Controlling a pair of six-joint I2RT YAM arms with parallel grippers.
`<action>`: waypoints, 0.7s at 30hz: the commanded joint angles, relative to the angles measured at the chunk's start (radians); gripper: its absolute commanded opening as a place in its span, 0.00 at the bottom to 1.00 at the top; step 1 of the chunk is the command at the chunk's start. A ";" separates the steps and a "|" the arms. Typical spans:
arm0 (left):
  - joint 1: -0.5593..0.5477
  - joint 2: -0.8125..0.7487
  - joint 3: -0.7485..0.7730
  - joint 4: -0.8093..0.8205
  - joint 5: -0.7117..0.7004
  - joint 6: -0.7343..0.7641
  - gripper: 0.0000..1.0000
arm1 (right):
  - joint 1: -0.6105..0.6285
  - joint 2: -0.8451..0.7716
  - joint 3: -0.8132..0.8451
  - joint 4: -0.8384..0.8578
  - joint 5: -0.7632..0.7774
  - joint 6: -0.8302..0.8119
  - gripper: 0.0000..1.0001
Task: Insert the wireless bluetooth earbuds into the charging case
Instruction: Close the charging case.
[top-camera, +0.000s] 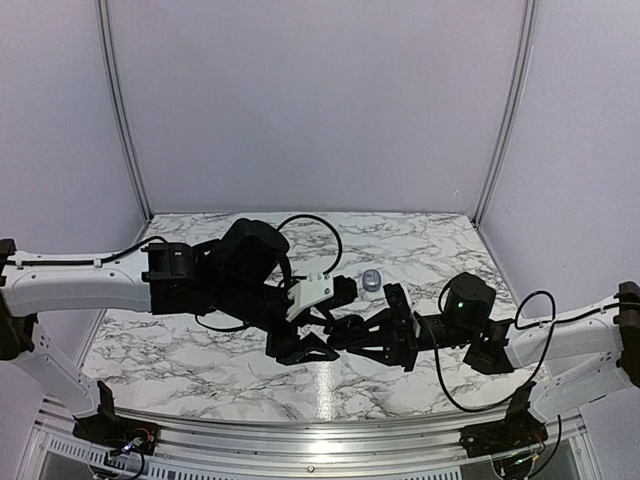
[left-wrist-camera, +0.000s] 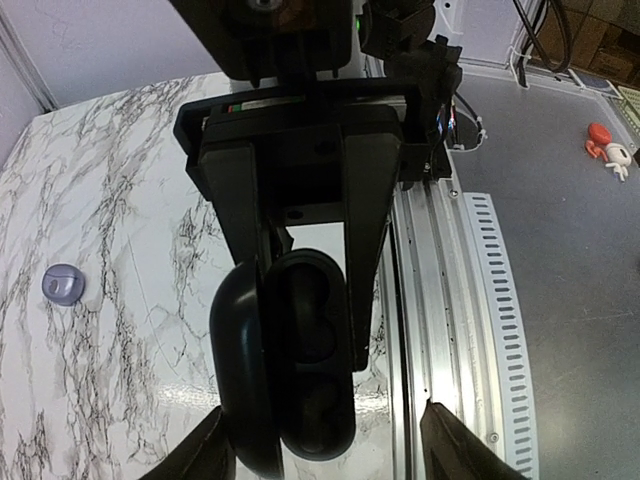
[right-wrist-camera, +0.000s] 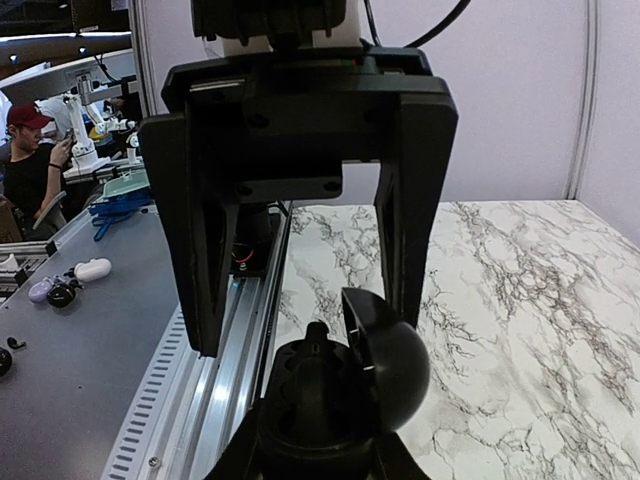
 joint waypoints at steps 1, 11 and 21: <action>-0.018 -0.017 -0.021 0.053 0.078 0.042 0.63 | -0.010 -0.009 0.006 0.044 -0.004 0.044 0.00; -0.074 -0.013 -0.028 0.058 -0.022 0.101 0.59 | -0.041 0.019 0.006 0.080 -0.021 0.107 0.00; -0.077 -0.021 -0.042 0.093 -0.257 0.082 0.62 | -0.052 0.028 0.010 0.073 -0.002 0.130 0.00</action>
